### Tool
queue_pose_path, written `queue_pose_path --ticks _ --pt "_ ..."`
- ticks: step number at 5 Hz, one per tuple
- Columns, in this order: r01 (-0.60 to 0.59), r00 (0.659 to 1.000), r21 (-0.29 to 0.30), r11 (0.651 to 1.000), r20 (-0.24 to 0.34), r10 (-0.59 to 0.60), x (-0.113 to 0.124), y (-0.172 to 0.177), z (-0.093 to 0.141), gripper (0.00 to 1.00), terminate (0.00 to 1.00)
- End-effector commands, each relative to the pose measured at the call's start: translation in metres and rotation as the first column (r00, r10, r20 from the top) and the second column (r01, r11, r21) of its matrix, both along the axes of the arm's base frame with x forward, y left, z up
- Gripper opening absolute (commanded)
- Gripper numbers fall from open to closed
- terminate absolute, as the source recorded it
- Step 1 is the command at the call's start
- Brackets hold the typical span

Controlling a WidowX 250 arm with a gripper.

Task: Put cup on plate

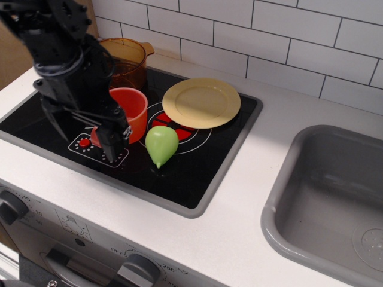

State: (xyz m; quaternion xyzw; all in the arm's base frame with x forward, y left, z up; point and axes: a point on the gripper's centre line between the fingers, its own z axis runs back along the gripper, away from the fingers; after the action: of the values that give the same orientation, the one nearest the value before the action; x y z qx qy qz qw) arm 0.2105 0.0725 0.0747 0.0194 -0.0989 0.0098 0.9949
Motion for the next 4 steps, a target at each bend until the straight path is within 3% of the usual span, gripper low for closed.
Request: queue_pose_path --ticks 1,2,4 --pt "-0.01 1.0 0.052 0.999 0.019 0.009 0.0156 0.0076 0.0017 1.0 0.0" --pt "0.02 1.0 0.053 0.998 -0.005 -0.02 0.0147 0.0054 -0.0008 0.0 0.0" --pt "-0.029 1.0 0.082 0.996 0.002 0.029 0.0174 0.008 0.0007 0.0 0.0"
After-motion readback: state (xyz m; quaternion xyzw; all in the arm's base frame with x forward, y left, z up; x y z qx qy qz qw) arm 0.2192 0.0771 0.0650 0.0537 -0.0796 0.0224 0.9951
